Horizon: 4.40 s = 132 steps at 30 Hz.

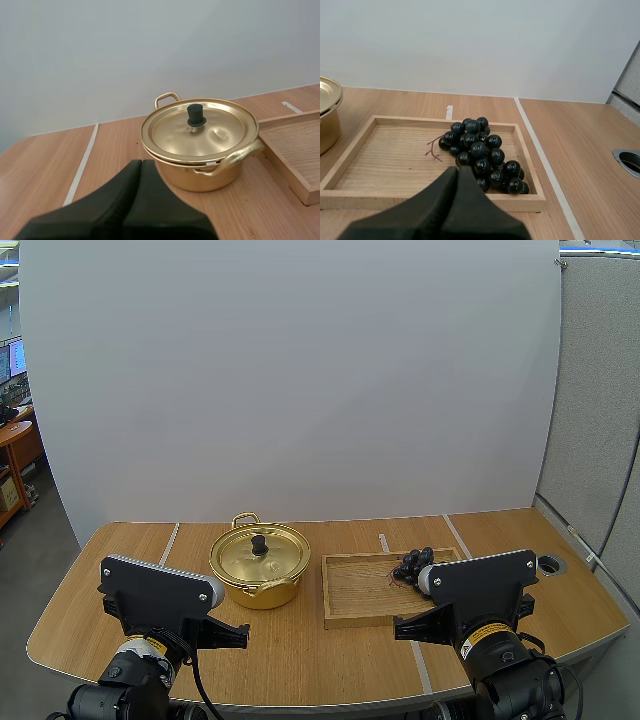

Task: Open the pot, put the grape inside, and close it

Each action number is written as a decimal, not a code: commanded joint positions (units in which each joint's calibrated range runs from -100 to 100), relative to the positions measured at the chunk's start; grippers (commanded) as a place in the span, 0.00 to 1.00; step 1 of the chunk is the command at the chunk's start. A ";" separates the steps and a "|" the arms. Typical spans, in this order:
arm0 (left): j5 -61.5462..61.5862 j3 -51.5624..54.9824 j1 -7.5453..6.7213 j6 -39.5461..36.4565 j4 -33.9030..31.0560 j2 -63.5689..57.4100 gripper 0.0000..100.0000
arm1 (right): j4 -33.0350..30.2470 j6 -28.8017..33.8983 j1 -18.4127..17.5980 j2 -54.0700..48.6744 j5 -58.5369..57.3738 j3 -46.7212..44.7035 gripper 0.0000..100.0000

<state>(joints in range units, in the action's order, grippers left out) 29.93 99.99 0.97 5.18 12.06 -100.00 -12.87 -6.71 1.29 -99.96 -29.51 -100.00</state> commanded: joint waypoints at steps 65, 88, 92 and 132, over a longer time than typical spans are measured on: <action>-0.58 -11.00 0.11 -0.14 0.87 0.00 0.00 | 4.41 -0.03 0.23 -0.04 4.37 10.86 0.00; 16.74 -40.46 0.11 -0.14 -0.78 0.00 0.00 | 4.17 -0.03 0.23 -0.04 -22.46 43.68 0.00; 24.92 -45.00 0.11 -0.14 -0.78 0.00 0.00 | 4.08 -0.23 0.23 -0.04 -29.32 47.28 0.00; 30.42 -57.56 0.11 6.76 6.85 51.84 0.00 | 4.24 -2.64 0.23 35.39 -41.67 55.15 0.00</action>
<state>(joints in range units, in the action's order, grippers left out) 60.98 42.91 0.97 10.02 17.06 -51.60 -8.54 -8.90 1.29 -66.03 -71.74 -45.57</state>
